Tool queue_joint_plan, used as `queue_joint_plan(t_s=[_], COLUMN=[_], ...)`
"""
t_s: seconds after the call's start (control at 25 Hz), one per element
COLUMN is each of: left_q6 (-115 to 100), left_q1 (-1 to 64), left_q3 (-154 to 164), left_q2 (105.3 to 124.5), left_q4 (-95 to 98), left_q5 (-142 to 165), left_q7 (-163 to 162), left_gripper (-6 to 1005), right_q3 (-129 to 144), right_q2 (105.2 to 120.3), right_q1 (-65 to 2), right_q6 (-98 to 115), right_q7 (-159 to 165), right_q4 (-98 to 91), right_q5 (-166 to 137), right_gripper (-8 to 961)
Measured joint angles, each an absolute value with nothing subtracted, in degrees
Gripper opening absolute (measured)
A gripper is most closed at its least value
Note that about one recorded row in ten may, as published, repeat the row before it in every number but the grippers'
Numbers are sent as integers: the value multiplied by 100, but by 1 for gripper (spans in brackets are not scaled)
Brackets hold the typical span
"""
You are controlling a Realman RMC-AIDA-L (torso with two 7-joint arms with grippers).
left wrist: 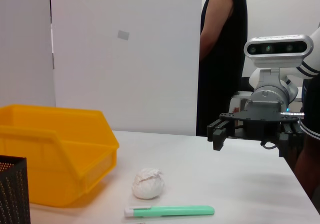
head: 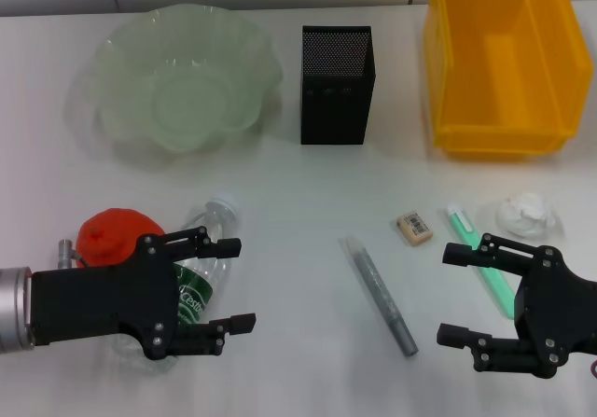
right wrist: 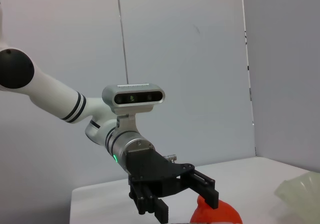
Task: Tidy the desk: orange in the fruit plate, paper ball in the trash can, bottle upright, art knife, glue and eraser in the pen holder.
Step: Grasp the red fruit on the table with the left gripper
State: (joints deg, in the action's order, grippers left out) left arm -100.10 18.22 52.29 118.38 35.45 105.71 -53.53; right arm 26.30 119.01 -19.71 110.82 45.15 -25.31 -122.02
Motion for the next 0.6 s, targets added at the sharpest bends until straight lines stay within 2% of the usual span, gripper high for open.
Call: queue_joint_plan(t_s=[0.4, 0.6], left_q6=[-10061, -10141], left_q1=[1778, 1627], left_q3=[5035, 3647], left_q2=[11840, 11848], left_q4=[3566, 3496], left_q5=[10540, 10510], left_q7=[-5353, -5225], left_gripper=[798, 797], right_q3=[2599, 2584], right_q2=[11901, 11901], right_q1=[-1982, -1981], right_q6=[11073, 11055], right_q7=[4517, 4517], right_q4=[-2531, -2531], right_q5=[-12189, -12179], right_gripper=[801, 801])
